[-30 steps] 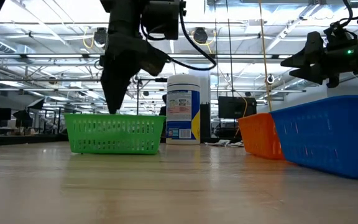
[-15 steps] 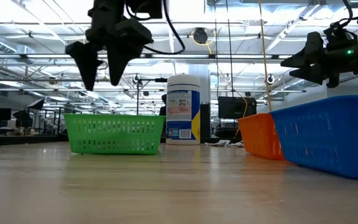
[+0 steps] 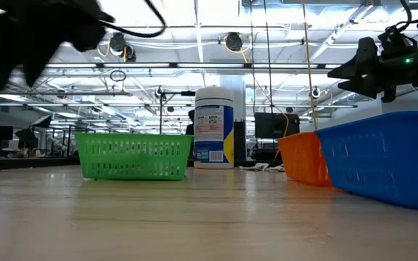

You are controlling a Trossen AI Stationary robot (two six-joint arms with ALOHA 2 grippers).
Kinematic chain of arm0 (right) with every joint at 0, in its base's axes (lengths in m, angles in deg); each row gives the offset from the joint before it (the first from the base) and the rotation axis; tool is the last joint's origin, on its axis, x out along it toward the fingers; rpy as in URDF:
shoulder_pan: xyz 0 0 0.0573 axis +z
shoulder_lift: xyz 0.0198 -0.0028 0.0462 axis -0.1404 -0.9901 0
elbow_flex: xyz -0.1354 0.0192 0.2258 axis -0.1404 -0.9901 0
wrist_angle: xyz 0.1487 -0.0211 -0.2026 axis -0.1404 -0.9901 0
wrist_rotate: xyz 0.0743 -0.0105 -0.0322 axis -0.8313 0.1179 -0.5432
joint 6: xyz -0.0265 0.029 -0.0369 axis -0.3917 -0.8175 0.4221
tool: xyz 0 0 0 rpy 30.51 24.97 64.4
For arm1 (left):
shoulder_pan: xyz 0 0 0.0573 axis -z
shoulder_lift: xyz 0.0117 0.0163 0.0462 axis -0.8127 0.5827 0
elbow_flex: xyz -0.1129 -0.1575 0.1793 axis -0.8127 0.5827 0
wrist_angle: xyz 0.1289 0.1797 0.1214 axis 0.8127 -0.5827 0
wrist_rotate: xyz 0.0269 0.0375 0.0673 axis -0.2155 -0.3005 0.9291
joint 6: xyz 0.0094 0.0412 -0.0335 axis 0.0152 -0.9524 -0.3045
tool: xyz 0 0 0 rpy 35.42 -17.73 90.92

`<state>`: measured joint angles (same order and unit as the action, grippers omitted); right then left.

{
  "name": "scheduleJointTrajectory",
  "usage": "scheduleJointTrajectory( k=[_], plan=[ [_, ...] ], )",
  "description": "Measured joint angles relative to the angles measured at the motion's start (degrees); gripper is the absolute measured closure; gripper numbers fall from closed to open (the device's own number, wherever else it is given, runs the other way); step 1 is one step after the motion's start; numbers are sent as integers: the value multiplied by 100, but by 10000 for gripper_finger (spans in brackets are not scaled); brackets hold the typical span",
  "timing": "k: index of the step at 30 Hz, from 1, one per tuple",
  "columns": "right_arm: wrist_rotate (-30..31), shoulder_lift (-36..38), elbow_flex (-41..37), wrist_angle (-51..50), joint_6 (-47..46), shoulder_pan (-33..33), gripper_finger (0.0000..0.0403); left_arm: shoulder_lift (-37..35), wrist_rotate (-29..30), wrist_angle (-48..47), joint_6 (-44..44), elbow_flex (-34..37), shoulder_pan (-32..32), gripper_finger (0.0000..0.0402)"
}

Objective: Pick & Place First Aid Supplies
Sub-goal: Put the green bandage into the green bin

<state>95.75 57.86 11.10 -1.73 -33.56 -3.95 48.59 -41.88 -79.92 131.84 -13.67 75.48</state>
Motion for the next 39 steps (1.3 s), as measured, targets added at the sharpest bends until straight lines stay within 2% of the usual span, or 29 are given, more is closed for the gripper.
scheduleJointTrajectory(
  k=[9,16,28,35,39],
  plan=[
    [1,0,1,0,1,-1,135,-47,-338,-1,1106,133,1238,69],
    [1,0,1,0,0,1,136,-47,-469,160,1761,179,1920,72],
    [1,0,1,0,0,-1,135,311,-357,1297,2038,1362,2253,86],
    [1,0,1,0,0,-1,136,317,-316,1618,2106,1976,2287,98],
    [0,0,1,-1,0,0,135,316,-326,1768,2099,2099,2326,115]
  ],
)
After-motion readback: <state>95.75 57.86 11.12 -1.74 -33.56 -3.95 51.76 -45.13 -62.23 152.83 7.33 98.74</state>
